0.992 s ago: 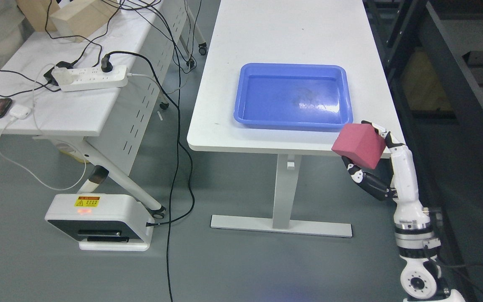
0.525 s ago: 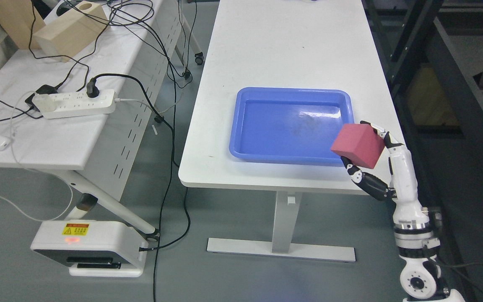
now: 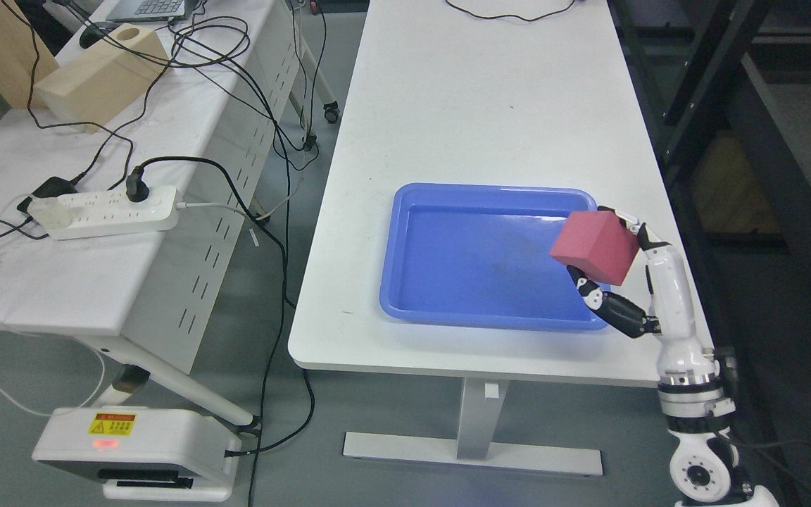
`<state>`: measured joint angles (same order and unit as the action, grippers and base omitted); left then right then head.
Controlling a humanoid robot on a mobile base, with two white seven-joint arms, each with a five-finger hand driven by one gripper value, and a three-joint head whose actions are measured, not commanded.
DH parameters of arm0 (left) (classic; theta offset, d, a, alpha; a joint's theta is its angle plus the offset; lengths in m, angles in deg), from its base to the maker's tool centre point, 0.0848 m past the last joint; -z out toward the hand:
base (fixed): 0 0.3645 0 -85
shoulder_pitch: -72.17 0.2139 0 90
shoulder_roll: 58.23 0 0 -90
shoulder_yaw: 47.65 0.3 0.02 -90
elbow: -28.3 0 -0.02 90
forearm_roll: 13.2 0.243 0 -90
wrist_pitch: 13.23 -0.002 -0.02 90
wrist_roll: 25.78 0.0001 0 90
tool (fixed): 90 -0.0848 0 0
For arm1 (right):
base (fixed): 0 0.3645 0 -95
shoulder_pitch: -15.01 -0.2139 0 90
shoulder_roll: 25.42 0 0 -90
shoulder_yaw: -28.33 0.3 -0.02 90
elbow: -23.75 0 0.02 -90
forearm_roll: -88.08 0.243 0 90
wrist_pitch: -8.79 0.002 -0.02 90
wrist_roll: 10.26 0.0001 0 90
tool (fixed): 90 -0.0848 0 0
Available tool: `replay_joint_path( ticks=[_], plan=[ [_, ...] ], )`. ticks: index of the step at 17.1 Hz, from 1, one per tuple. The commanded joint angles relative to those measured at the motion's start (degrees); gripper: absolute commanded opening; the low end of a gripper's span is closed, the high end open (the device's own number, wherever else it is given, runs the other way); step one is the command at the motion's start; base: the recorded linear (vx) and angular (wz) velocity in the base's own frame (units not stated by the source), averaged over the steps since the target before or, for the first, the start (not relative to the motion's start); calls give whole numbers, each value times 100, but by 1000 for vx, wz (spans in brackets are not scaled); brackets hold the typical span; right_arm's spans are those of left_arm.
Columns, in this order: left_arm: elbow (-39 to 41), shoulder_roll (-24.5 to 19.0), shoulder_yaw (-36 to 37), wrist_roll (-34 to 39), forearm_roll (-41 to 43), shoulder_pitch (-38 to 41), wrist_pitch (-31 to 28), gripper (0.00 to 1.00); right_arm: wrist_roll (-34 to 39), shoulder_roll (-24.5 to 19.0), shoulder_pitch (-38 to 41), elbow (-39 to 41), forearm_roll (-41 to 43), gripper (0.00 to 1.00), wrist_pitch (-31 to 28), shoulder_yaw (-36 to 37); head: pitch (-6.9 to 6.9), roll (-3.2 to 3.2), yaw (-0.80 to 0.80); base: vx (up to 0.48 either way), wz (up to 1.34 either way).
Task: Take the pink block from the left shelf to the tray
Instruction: 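Lower the pink cube into the blue tray with the right hand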
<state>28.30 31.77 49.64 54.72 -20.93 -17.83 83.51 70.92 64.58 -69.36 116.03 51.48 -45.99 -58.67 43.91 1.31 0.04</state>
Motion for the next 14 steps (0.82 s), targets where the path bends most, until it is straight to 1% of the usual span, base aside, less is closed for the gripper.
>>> replay_joint_path(
  ticks=[1,5,11,14],
  plan=[
    [100,-100,0,1,0,114,3,100,423,100,26,0,-41,10,-50,-124,0,0,0,140,0],
    [100,-100,0,1,0,114,3,100,1328,100,140,-9,-172,12,-339,-466,0,0,0,106,0],
    [100,-100,0,1,0,114,3,100,1418,100,114,-26,-260,13,-480,-607,0,0,0,76,1],
    [100,-100,0,1,0,114,3,100,1418,100,87,-88,-550,17,-910,-854,0,0,0,77,0]
  ],
)
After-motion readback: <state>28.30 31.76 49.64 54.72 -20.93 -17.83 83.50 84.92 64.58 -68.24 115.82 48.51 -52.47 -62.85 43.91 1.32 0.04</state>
